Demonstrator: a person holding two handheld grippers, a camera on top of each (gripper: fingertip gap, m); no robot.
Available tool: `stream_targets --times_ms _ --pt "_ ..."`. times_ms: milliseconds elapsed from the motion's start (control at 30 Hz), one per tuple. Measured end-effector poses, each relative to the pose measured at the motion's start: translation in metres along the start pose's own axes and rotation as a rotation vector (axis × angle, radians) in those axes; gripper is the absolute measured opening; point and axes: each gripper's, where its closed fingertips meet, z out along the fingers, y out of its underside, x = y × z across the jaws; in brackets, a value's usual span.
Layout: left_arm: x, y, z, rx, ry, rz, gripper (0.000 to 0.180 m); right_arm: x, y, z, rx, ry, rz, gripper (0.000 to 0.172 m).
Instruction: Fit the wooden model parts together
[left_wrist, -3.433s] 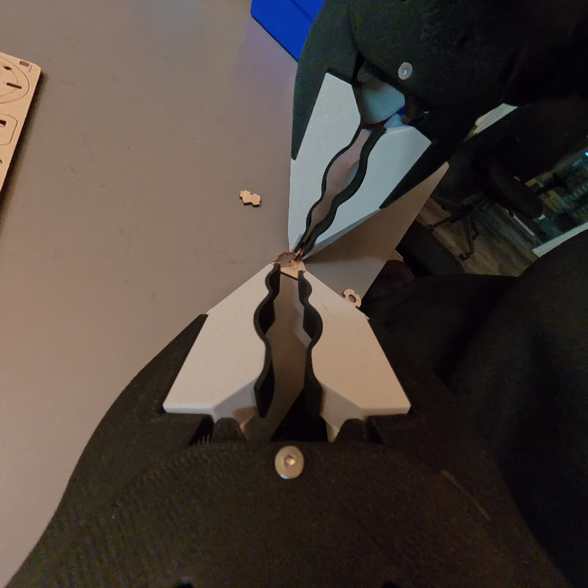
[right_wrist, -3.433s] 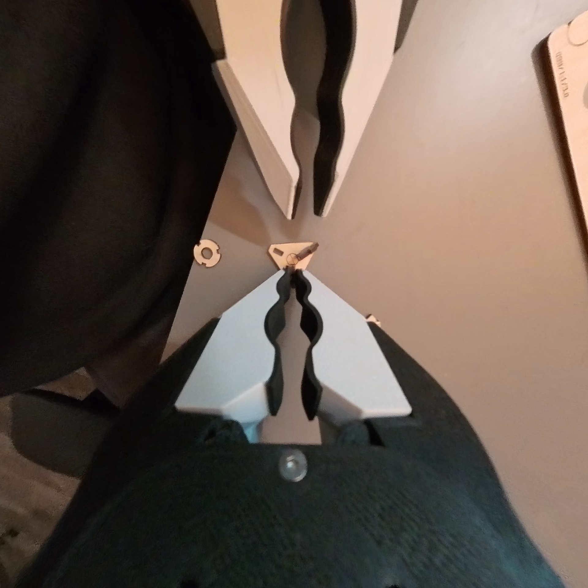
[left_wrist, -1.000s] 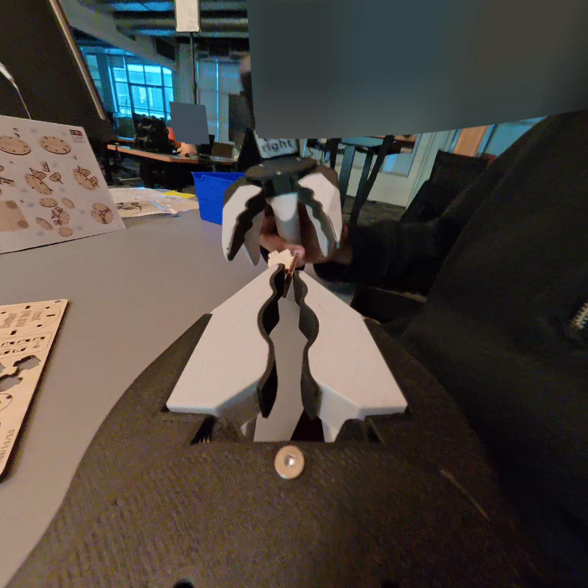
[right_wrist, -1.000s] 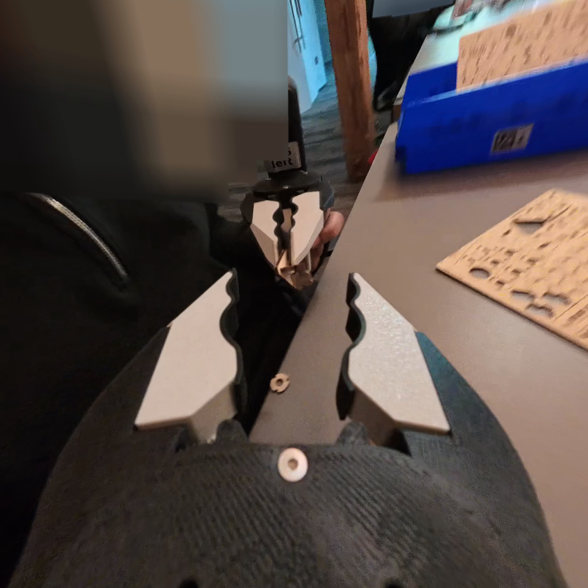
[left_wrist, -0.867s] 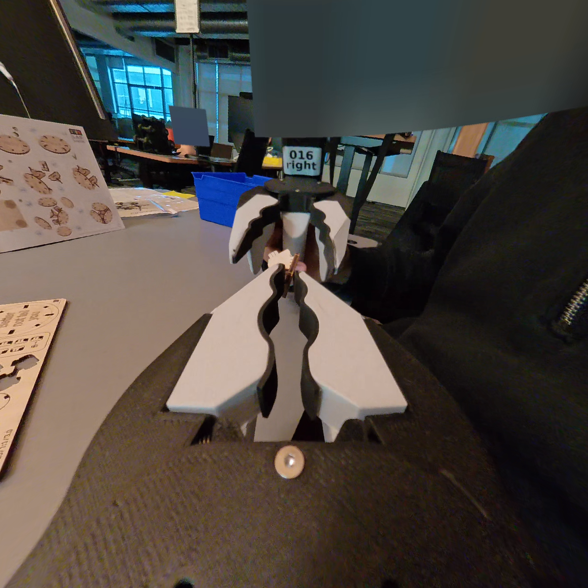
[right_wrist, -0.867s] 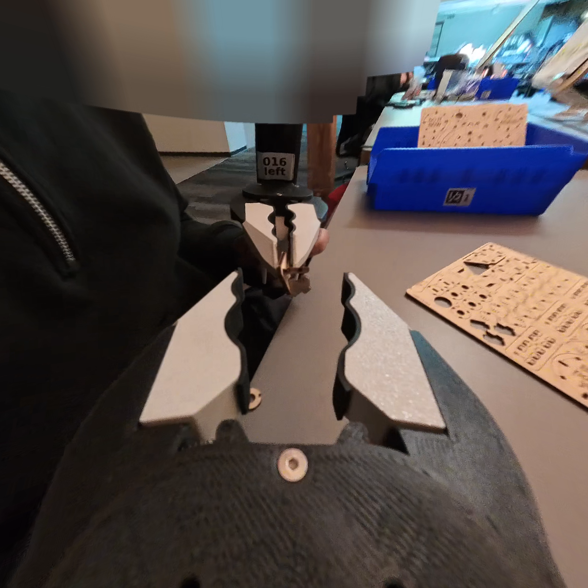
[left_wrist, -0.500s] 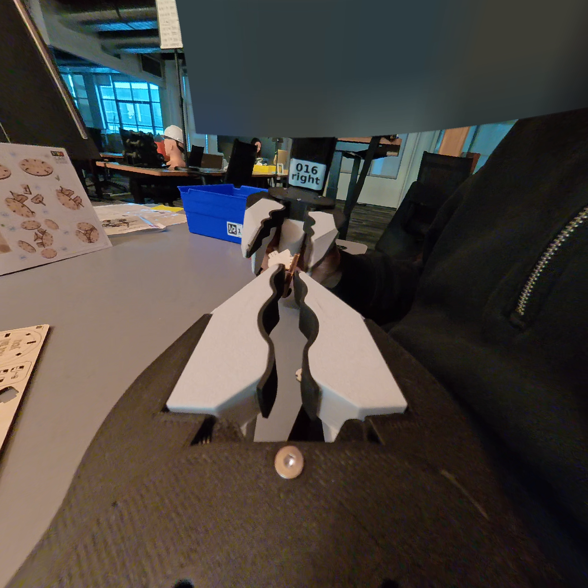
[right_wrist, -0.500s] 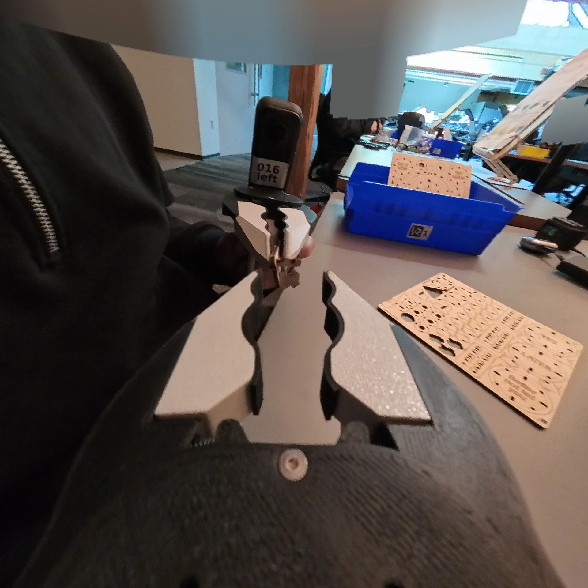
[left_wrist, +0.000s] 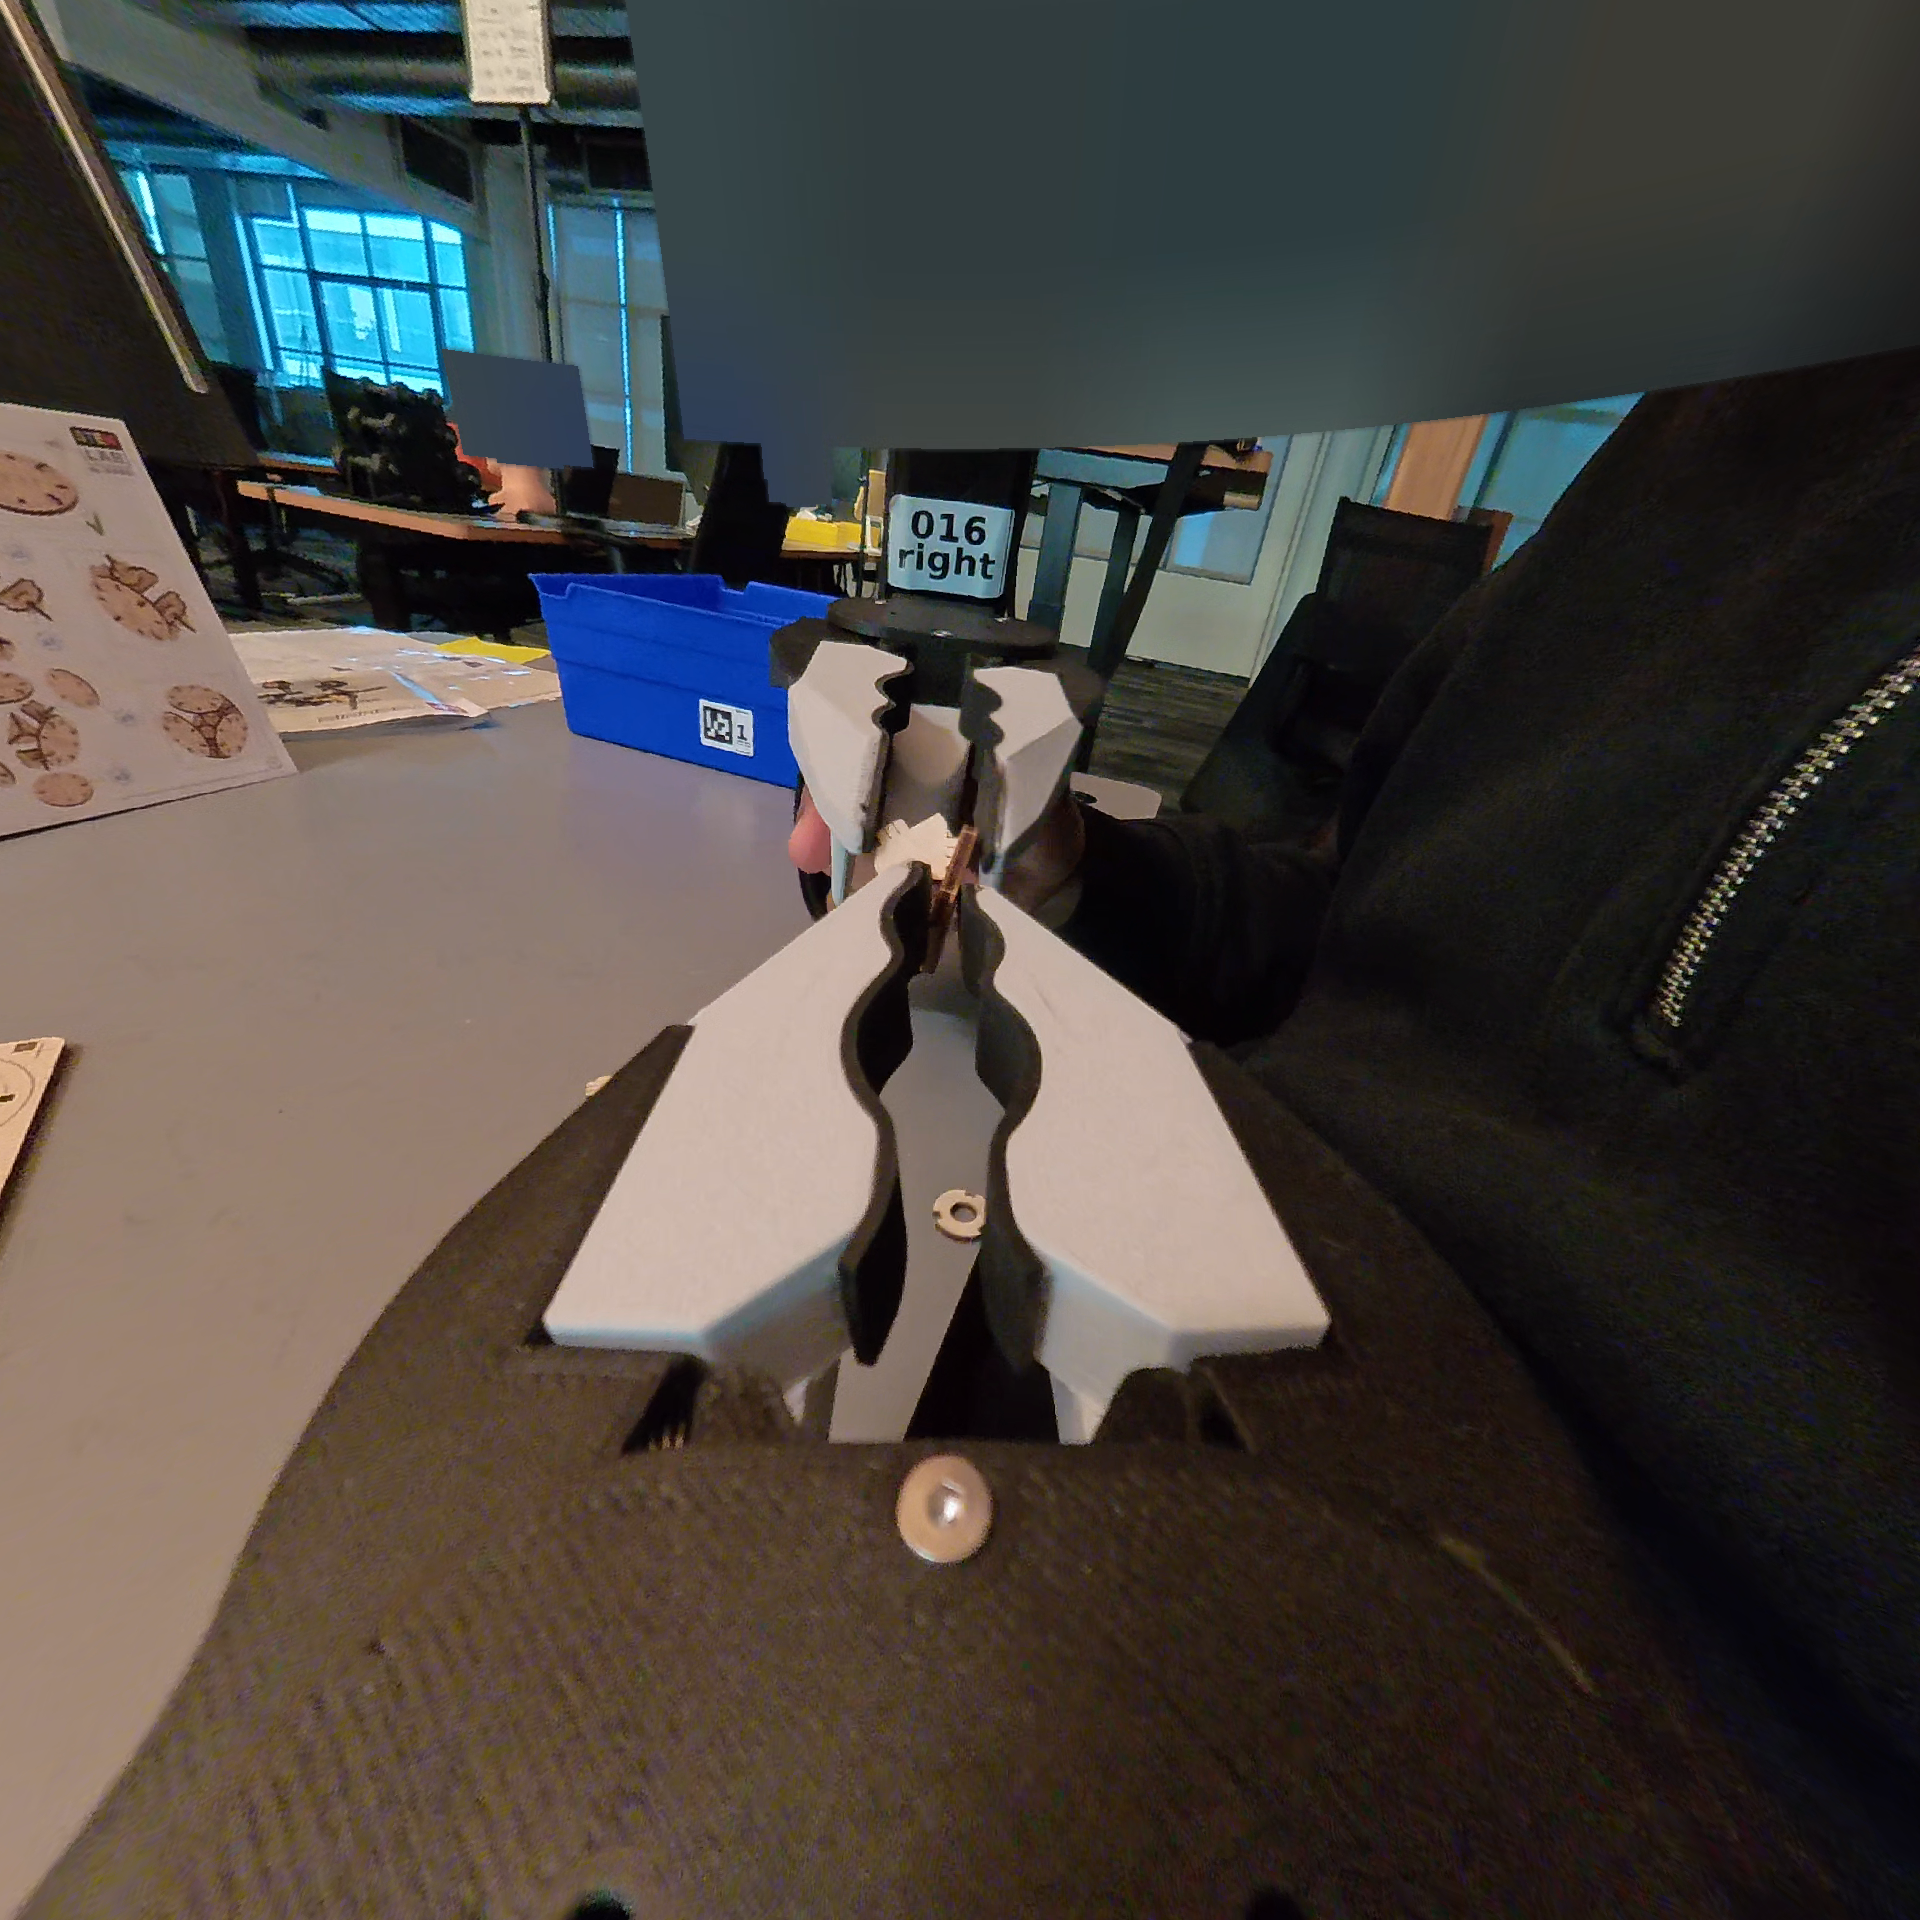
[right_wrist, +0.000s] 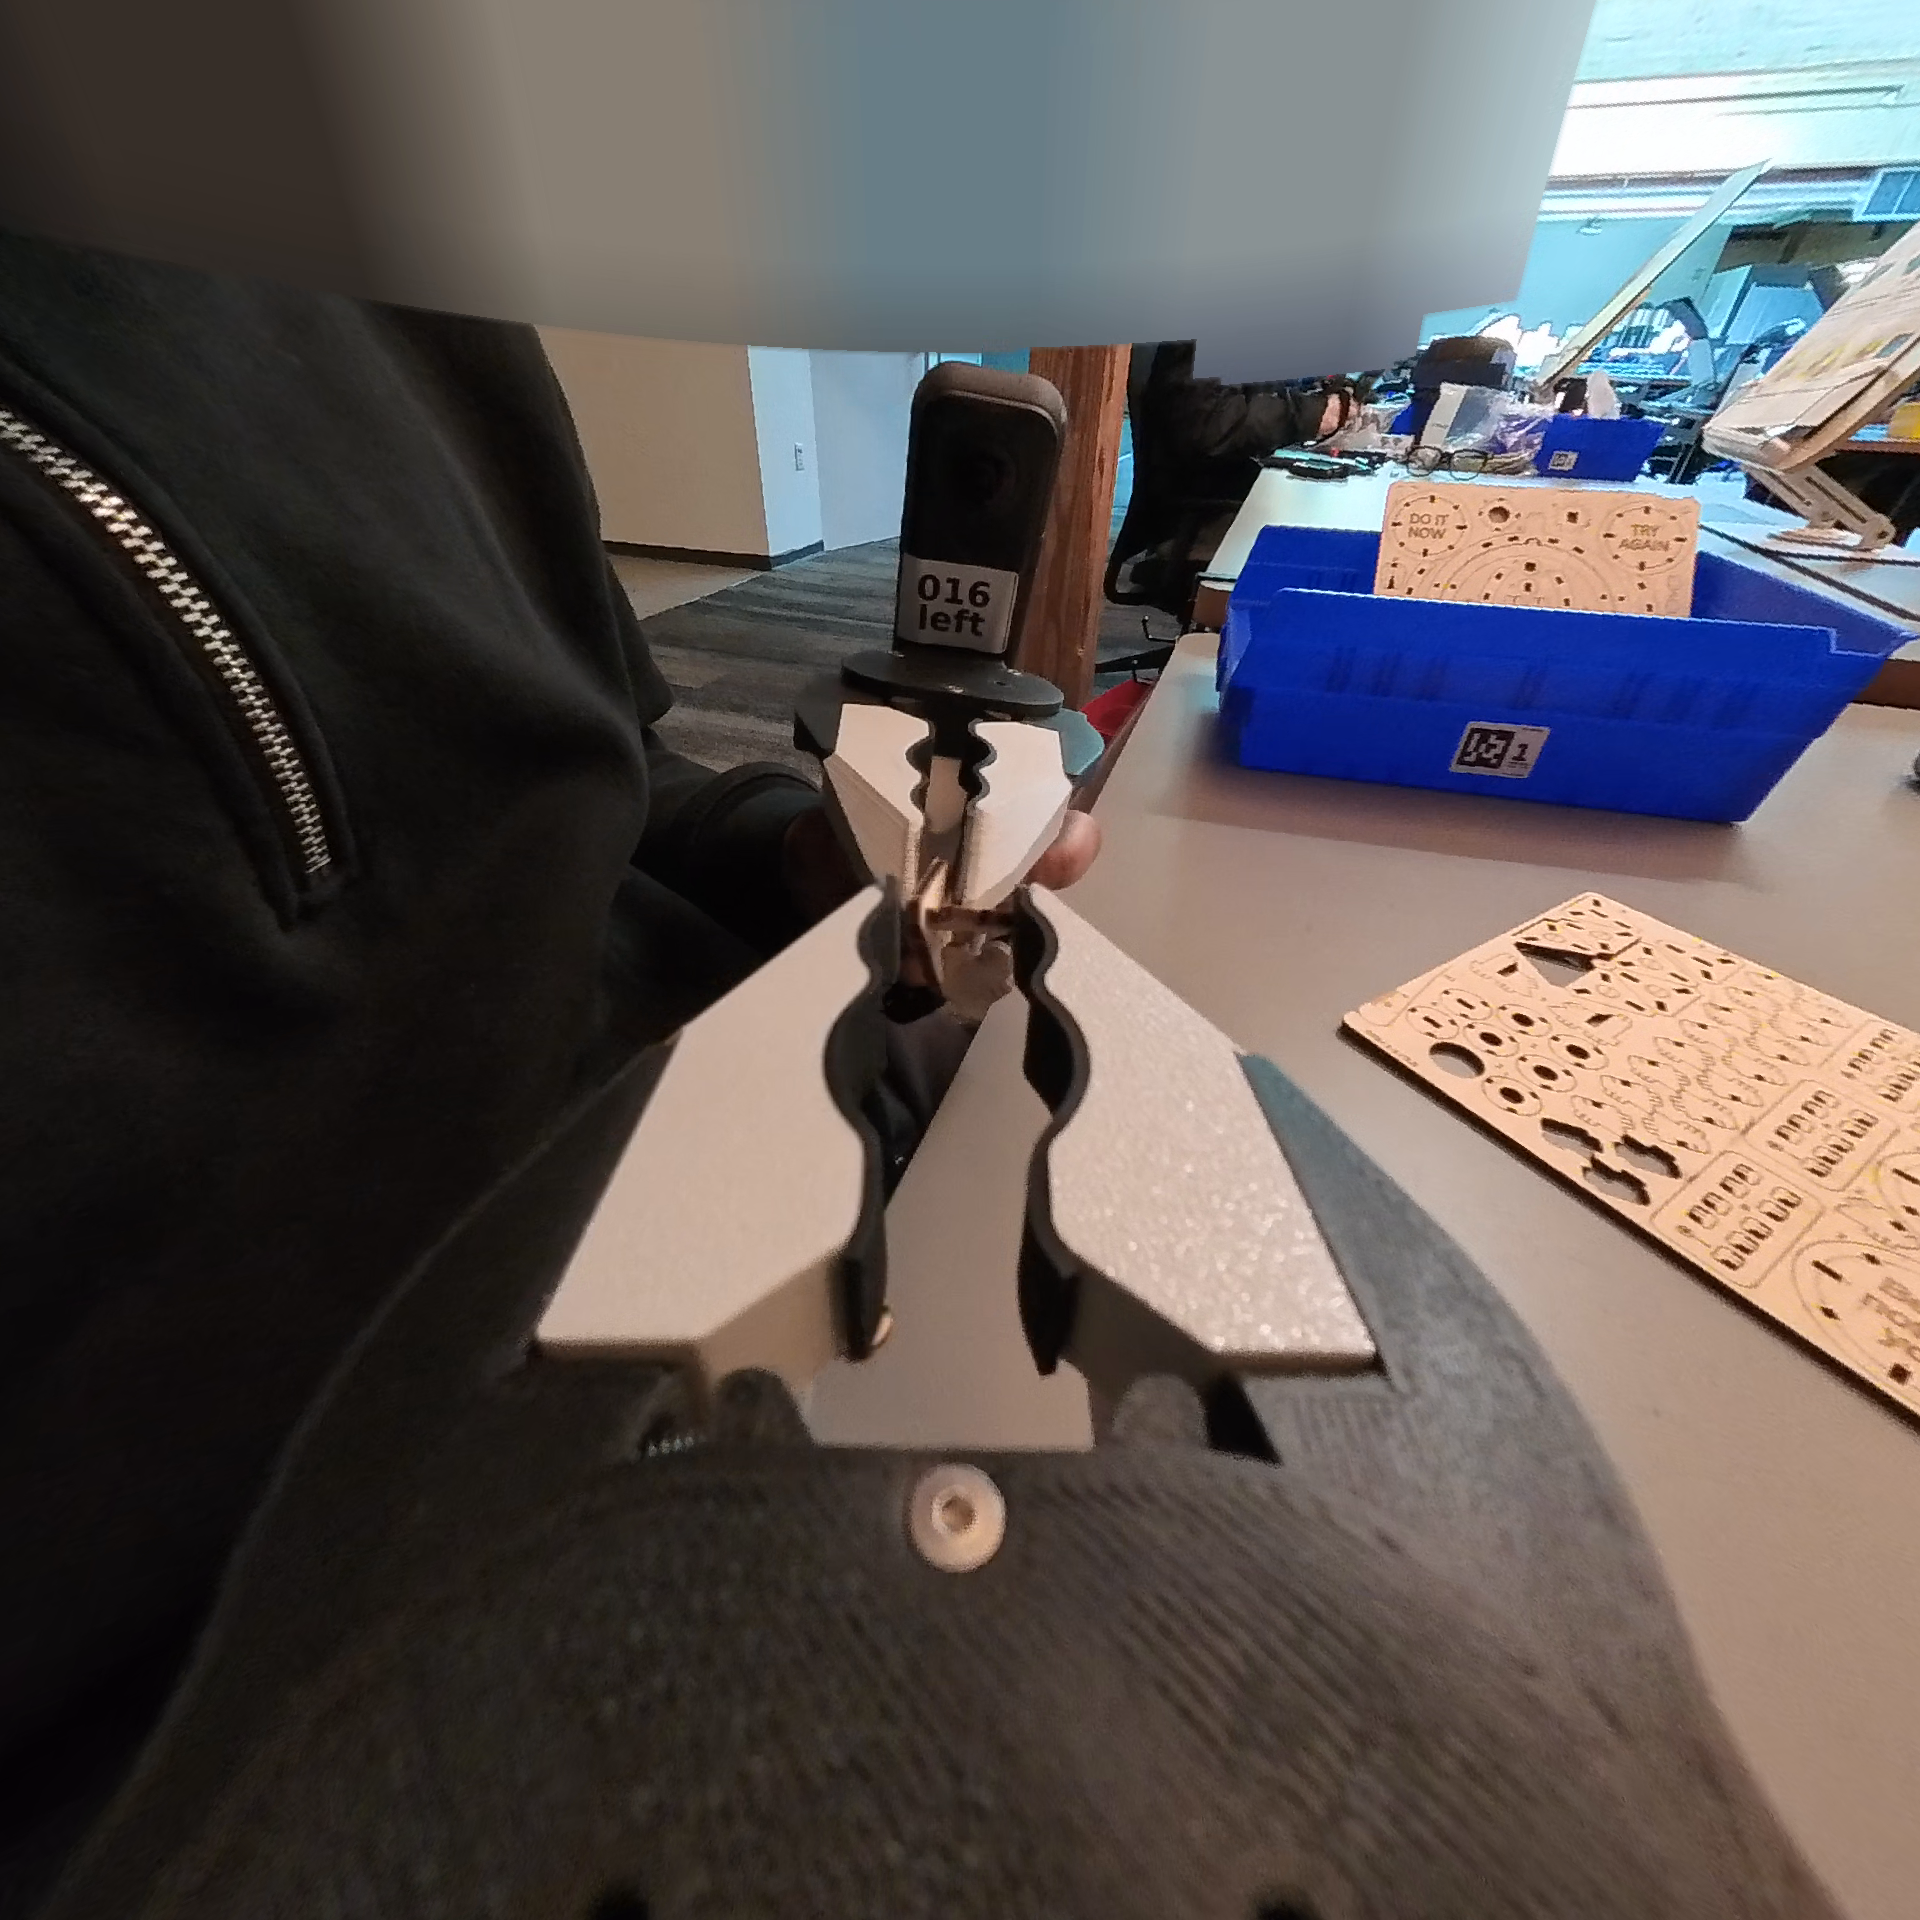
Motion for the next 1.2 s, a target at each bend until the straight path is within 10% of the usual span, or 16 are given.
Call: stream_targets --times_ms 1200 --pt "-0.005 0.0019 -0.0023 0.005 0.007 -0.051 0.002 0.0068 0.004 -0.0015 -0.036 0.127 -0.128 0.017"
